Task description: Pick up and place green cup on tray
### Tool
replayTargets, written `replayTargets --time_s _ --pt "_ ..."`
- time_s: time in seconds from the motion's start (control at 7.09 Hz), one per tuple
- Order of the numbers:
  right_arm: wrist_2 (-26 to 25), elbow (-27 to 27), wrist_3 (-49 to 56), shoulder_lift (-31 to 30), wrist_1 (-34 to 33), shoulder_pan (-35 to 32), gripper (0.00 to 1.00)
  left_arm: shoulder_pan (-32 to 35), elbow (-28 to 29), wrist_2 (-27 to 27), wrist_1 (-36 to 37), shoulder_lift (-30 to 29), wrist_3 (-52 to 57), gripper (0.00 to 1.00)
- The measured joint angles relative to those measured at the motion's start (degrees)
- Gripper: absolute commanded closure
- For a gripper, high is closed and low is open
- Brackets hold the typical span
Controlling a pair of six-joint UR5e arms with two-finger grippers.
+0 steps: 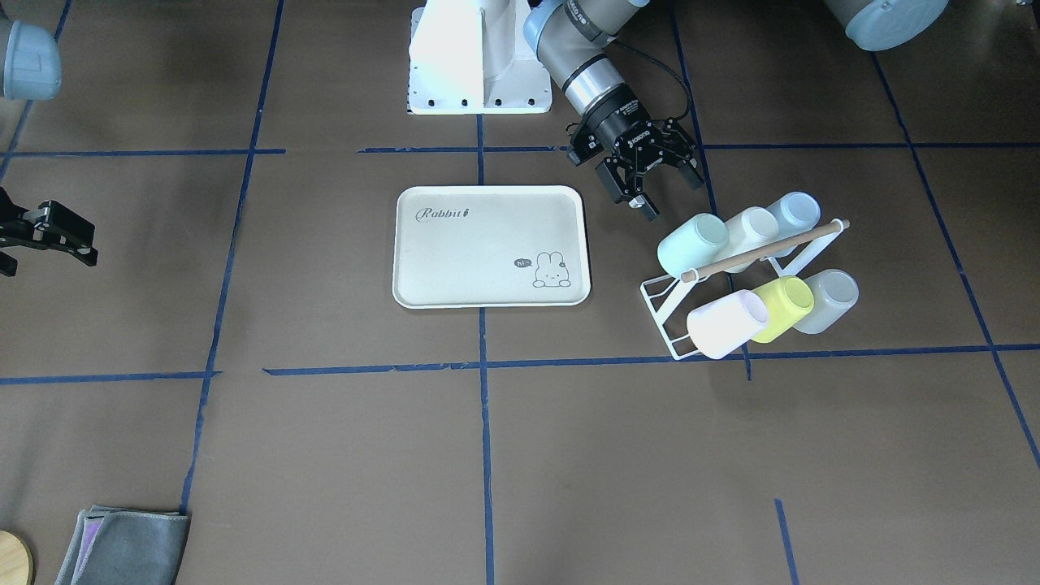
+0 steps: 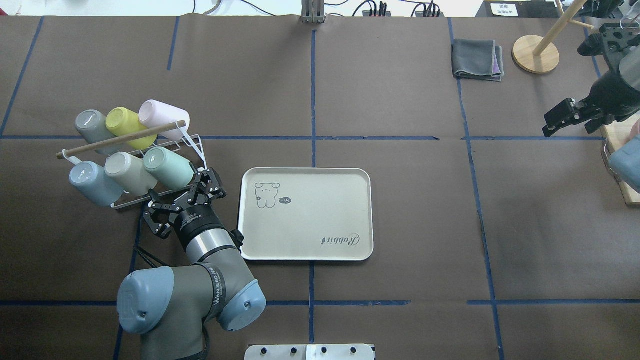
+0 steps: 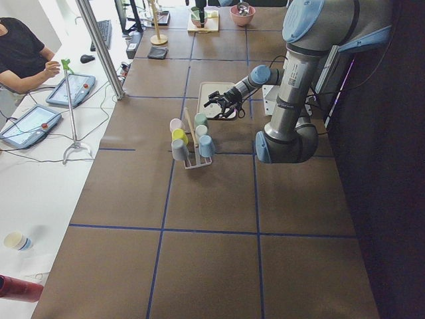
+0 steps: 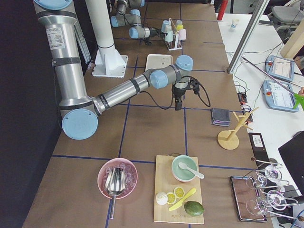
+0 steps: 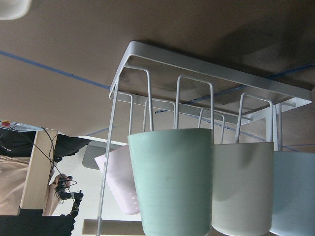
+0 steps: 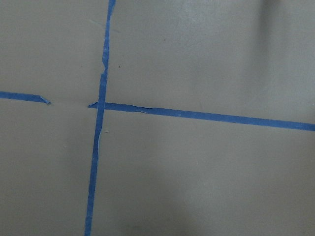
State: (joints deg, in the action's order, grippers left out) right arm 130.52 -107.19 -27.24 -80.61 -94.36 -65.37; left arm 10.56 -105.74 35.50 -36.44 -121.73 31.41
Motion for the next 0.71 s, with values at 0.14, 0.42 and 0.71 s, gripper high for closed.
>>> replayTargets --time_s 0.14,0.42,0.71 --pt "0.0 0.1 0.0 0.0 0.0 -0.1 0.00 0.3 1.4 -0.5 -1.2 0.0 -0.1 0.02" --pt "0.0 0.2 -0.1 0.1 0.0 -0.1 0.00 1.1 4.3 -0.9 -4.4 0.0 -0.2 0.03" --pt "-0.1 0.2 -0.1 0.1 0.0 -0.1 0.00 2.1 6.6 -1.0 -6.4 0.0 -0.2 0.04"
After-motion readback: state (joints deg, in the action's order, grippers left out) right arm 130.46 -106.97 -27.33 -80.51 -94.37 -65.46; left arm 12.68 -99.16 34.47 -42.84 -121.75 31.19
